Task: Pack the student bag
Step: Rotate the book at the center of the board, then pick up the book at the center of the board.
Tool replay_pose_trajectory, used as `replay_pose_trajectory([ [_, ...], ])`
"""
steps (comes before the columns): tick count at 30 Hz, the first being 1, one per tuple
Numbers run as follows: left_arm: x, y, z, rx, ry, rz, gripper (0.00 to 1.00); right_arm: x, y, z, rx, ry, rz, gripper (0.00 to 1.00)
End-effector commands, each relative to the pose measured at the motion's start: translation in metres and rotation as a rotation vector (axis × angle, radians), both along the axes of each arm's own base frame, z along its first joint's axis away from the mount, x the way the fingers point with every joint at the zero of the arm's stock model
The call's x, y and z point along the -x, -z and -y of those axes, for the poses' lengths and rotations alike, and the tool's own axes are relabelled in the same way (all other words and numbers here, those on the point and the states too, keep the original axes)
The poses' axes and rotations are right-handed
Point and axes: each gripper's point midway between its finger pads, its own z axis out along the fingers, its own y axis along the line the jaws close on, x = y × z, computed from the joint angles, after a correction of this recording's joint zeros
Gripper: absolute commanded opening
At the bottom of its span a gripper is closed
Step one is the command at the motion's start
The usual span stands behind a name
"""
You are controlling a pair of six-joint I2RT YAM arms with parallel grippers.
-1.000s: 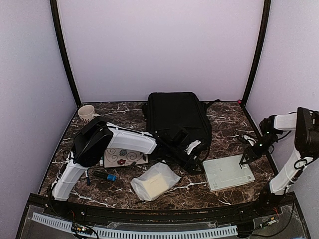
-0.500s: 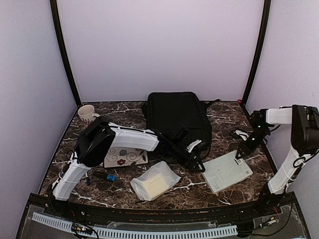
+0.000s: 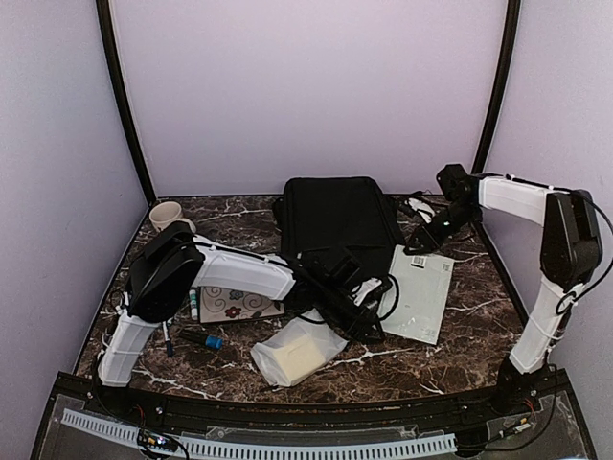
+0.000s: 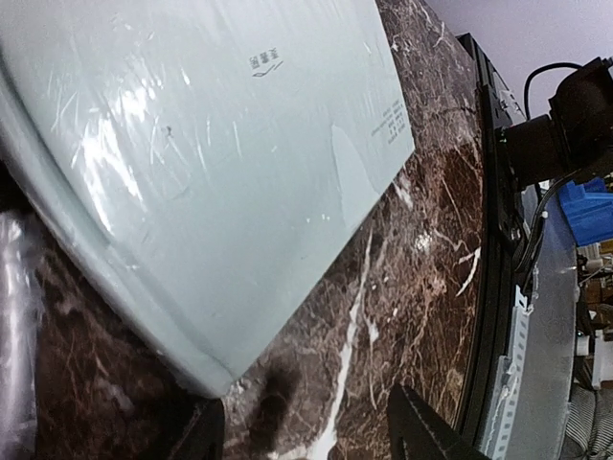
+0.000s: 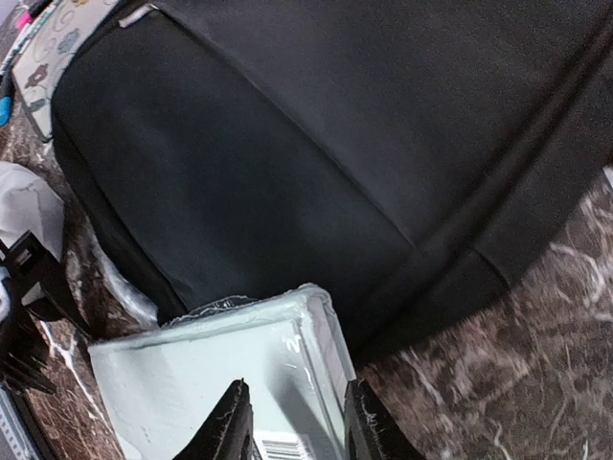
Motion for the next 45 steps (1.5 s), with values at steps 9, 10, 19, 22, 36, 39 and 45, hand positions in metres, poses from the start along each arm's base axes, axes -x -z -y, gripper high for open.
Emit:
replay_pose_trajectory([
  [9, -0.007, -0.027, -0.035, -0.046, -0.097, 0.099, 0.61, -0.018, 0.015, -0.055, -0.042, -0.048, -0.062, 0.34],
  [10, -0.007, -0.028, -0.038, -0.05, -0.102, 0.102, 0.61, -0.017, 0.013, -0.054, -0.04, -0.042, -0.057, 0.35],
  [19, -0.037, -0.062, -0.03, 0.074, -0.211, 0.098, 0.65, 0.004, -0.027, -0.007, -0.015, 0.089, 0.065, 0.64],
  [22, -0.053, -0.072, -0.022, 0.143, -0.245, 0.031, 0.66, 0.013, -0.026, 0.02, -0.003, 0.171, 0.049, 0.67],
  [36, -0.069, -0.049, 0.009, 0.156, -0.266, -0.14, 0.62, 0.06, 0.016, 0.075, -0.023, 0.326, -0.06, 0.69],
  [39, -0.067, -0.046, 0.014, 0.15, -0.248, -0.16, 0.62, 0.065, 0.025, 0.074, -0.022, 0.324, -0.077, 0.69],
  [45, -0.068, -0.031, 0.028, 0.135, -0.232, -0.217, 0.62, 0.075, 0.053, 0.072, -0.021, 0.321, -0.187, 0.69],
])
